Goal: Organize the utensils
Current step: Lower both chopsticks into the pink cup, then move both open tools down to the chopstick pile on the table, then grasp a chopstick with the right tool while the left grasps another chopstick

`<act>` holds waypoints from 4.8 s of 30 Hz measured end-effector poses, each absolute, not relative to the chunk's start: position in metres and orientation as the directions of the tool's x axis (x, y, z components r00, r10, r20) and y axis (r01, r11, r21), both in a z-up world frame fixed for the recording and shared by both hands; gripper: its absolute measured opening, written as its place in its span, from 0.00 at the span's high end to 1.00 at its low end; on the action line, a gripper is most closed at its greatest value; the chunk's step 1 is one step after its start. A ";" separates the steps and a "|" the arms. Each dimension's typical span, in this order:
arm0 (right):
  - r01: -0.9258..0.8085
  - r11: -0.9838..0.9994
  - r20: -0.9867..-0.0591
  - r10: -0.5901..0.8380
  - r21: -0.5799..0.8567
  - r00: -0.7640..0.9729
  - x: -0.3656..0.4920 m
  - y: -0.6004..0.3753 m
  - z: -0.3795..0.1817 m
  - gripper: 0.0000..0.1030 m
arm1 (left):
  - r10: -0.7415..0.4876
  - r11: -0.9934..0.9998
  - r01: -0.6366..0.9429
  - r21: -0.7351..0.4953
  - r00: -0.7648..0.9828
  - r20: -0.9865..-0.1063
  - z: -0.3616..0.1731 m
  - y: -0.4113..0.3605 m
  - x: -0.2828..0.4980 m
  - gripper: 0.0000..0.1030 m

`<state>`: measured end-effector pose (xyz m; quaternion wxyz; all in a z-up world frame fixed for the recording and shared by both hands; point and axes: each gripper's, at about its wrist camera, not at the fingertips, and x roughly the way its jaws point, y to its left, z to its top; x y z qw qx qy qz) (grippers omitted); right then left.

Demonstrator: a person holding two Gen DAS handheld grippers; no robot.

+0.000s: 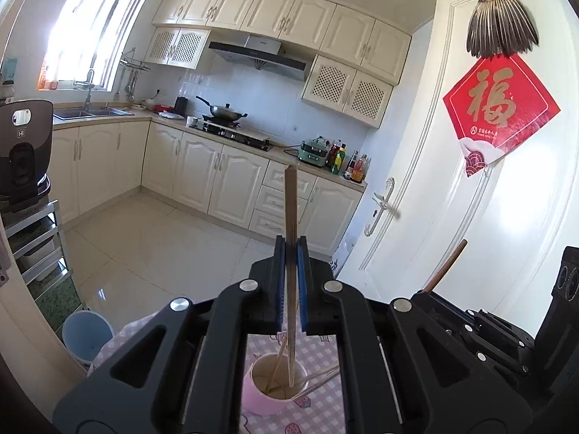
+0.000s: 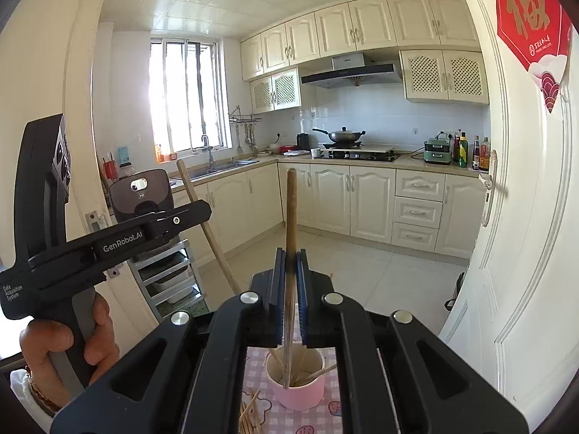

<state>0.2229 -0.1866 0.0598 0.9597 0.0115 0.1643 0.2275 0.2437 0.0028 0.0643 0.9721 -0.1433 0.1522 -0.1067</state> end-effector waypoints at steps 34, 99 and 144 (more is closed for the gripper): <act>-0.418 0.898 -0.451 0.433 0.138 0.781 0.246 -0.184 -0.012 0.95 | -0.235 0.967 0.153 -0.201 0.838 -0.493 -0.026 -0.022 0.259 0.93; -0.416 0.870 -0.705 0.469 0.264 0.532 0.193 -0.173 -0.149 0.67 | -0.203 0.978 0.137 -0.157 0.463 -0.863 -0.186 -0.029 0.243 0.90; -0.568 0.822 -0.795 0.379 0.053 0.474 0.240 -0.092 -0.128 0.95 | -0.251 0.964 0.092 -0.249 0.621 -0.743 -0.118 0.045 0.214 0.93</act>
